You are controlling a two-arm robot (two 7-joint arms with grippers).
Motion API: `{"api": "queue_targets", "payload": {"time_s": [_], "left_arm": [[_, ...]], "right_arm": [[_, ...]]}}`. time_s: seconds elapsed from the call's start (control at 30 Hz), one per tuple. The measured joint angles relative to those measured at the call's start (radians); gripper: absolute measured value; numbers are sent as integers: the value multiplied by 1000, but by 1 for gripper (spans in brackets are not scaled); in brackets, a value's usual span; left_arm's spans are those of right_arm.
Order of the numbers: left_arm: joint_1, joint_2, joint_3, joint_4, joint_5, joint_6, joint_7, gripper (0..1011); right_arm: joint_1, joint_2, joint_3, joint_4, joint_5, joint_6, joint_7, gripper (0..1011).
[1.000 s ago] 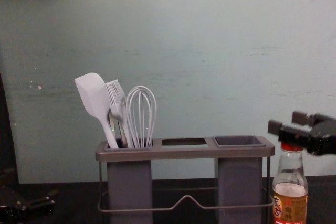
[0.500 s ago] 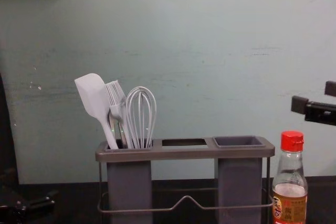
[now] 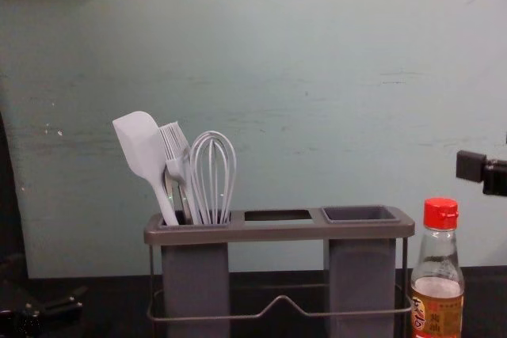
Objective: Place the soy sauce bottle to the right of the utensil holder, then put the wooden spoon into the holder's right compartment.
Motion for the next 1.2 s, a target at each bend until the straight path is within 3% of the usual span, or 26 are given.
{"api": "queue_targets", "payload": {"time_s": [0.33, 0.57, 0.8, 1.2], "left_arm": [[0, 0, 0, 0, 0, 0, 0, 1005], [0, 0, 0, 0, 0, 0, 0, 1005], [0, 0, 0, 0, 0, 0, 0, 1005], [0, 0, 0, 0, 0, 0, 0, 1005]], "right_arm": [[-69, 28, -13, -64, -4, 13, 17, 1003], [-77, 22, -78, -37, -30, 6, 40, 1003], [-67, 4, -120, -5, -38, 1, 47, 1003], [-66, 3, -123, -2, -40, -1, 49, 1003]]}}
